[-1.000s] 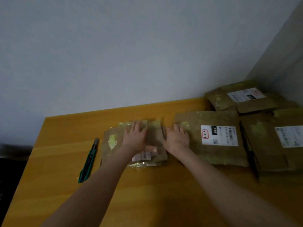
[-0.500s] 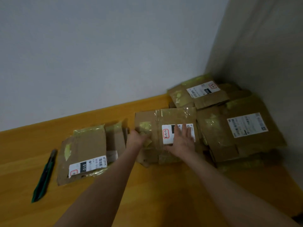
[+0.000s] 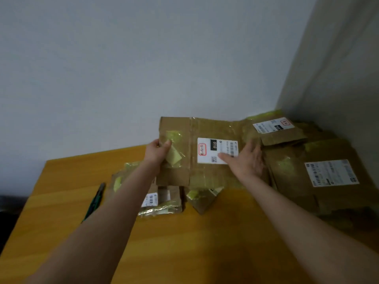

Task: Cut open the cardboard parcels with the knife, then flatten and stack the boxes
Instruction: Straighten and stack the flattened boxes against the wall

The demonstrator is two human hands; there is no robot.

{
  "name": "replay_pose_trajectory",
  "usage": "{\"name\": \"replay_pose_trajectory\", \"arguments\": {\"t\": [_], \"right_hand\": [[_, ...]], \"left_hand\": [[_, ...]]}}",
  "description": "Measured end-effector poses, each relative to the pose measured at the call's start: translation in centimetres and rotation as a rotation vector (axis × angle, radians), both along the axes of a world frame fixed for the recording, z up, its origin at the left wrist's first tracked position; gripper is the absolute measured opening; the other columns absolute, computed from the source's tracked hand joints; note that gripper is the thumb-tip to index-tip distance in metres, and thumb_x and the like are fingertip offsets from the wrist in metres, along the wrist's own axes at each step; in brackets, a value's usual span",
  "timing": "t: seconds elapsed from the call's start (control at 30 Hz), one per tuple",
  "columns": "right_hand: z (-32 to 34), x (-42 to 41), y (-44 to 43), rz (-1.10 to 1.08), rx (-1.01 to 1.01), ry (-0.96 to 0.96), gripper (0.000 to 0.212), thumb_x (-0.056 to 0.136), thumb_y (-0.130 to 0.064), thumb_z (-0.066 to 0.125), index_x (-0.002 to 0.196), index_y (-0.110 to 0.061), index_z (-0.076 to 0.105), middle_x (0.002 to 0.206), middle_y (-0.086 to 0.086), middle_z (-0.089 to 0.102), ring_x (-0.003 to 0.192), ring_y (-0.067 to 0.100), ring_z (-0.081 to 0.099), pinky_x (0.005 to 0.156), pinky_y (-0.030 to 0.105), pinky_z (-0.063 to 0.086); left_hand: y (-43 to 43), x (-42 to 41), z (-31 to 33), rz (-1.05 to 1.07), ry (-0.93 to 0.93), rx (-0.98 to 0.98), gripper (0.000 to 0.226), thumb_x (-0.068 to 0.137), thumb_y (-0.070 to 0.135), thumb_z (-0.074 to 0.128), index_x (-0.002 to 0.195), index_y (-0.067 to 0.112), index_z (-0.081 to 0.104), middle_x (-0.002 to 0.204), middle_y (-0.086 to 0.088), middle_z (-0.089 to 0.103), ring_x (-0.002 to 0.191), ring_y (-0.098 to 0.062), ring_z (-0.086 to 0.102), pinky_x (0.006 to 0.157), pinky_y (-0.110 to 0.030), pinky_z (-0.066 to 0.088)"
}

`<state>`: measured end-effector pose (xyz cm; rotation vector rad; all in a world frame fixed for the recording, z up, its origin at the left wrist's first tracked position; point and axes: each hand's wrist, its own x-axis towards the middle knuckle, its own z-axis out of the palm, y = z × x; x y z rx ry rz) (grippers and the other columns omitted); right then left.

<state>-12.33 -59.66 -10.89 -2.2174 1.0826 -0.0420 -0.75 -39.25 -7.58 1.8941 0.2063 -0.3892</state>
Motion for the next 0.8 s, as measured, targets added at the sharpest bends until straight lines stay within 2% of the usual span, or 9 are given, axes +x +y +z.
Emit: {"name": "replay_pose_trajectory", "arguments": {"t": [0.13,0.2,0.3,0.37,0.5,0.57,0.63,0.7,0.8], "right_hand": [[1.5,2.8,5.2,0.128,0.383,-0.076,0.102,0.073,-0.043,0.080,0.151,-0.017,0.019,0.137,0.005,0.053,0.121,0.028,0.054,0.093,0.042,0.048],[1.4,3.9,8.8,0.186,0.405,-0.079,0.093,0.074,-0.037,0.081,0.147,-0.017,0.026,0.131,0.003,0.058,0.116,0.025,0.057,0.089,0.037,0.050],[0.2,4.9,13.9,0.296,0.319,0.051,0.099,0.079,-0.048,0.073,0.152,-0.019,0.014,0.135,0.002,0.054,0.122,0.026,0.053,0.091,0.039,0.045],[-1.4,5.1,16.3,0.370,0.170,0.167,0.098,0.082,-0.056,0.066,0.154,-0.024,0.008,0.134,0.003,0.054,0.119,0.026,0.055,0.086,0.036,0.044],[-5.1,5.3,19.0,0.485,0.014,0.355,0.074,0.089,-0.055,0.055,0.149,-0.040,0.014,0.131,0.010,0.050,0.113,0.027,0.054,0.079,0.033,0.039],[-6.2,5.3,19.2,0.485,0.023,0.433,0.075,0.090,-0.054,0.054,0.150,-0.043,0.009,0.136,0.011,0.046,0.119,0.029,0.050,0.086,0.036,0.039],[-7.1,5.3,19.1,0.504,-0.002,0.452,0.074,0.091,-0.051,0.055,0.151,-0.041,0.011,0.142,0.012,0.039,0.128,0.031,0.040,0.096,0.041,0.038],[-7.5,4.9,18.4,0.510,-0.037,0.441,0.065,0.093,-0.046,0.054,0.149,-0.037,0.023,0.146,0.012,0.030,0.132,0.032,0.030,0.099,0.043,0.038],[-7.9,4.1,16.3,0.362,-0.085,0.414,0.058,0.092,-0.045,0.056,0.142,-0.025,0.036,0.143,0.013,0.031,0.130,0.031,0.034,0.098,0.042,0.041]], "left_hand": [[7.6,2.1,1.2,0.112,-0.003,0.026,0.035,0.096,0.022,0.058,0.124,0.001,0.057,0.113,-0.014,0.064,0.100,-0.028,0.061,0.088,-0.038,0.050],[10.9,2.5,0.7,0.157,-0.037,0.128,0.039,0.096,0.023,0.058,0.128,0.001,0.054,0.116,-0.013,0.062,0.107,-0.032,0.060,0.092,-0.042,0.050],[15.4,2.7,-1.4,0.183,-0.058,0.420,0.053,0.094,0.021,0.061,0.141,0.005,0.042,0.133,-0.018,0.053,0.119,-0.038,0.053,0.099,-0.046,0.046],[17.0,1.8,-3.3,0.034,-0.065,0.625,0.062,0.092,0.022,0.063,0.146,0.011,0.035,0.142,-0.021,0.041,0.125,-0.039,0.047,0.101,-0.045,0.041],[16.3,-0.2,-7.2,-0.534,-0.167,0.885,0.077,0.088,0.034,0.065,0.152,0.032,0.023,0.160,-0.007,0.015,0.144,-0.030,0.024,0.112,-0.049,0.032],[15.3,-0.6,-9.0,-0.750,-0.104,0.938,0.084,0.089,0.041,0.064,0.153,0.038,0.011,0.163,0.000,-0.003,0.149,-0.028,0.002,0.117,-0.053,0.020],[14.6,-0.9,-10.9,-0.860,-0.038,1.016,0.089,0.087,0.046,0.065,0.153,0.040,0.004,0.162,0.000,-0.013,0.148,-0.032,-0.007,0.117,-0.054,0.021],[13.9,-0.9,-11.8,-0.895,-0.007,1.103,0.093,0.086,0.047,0.066,0.153,0.040,0.002,0.162,-0.001,-0.012,0.148,-0.035,-0.003,0.113,-0.053,0.030],[12.4,0.3,-11.2,-0.910,0.004,1.185,0.090,0.083,0.047,0.070,0.152,0.038,0.012,0.160,-0.007,0.007,0.143,-0.039,0.018,0.103,-0.049,0.043]]}}
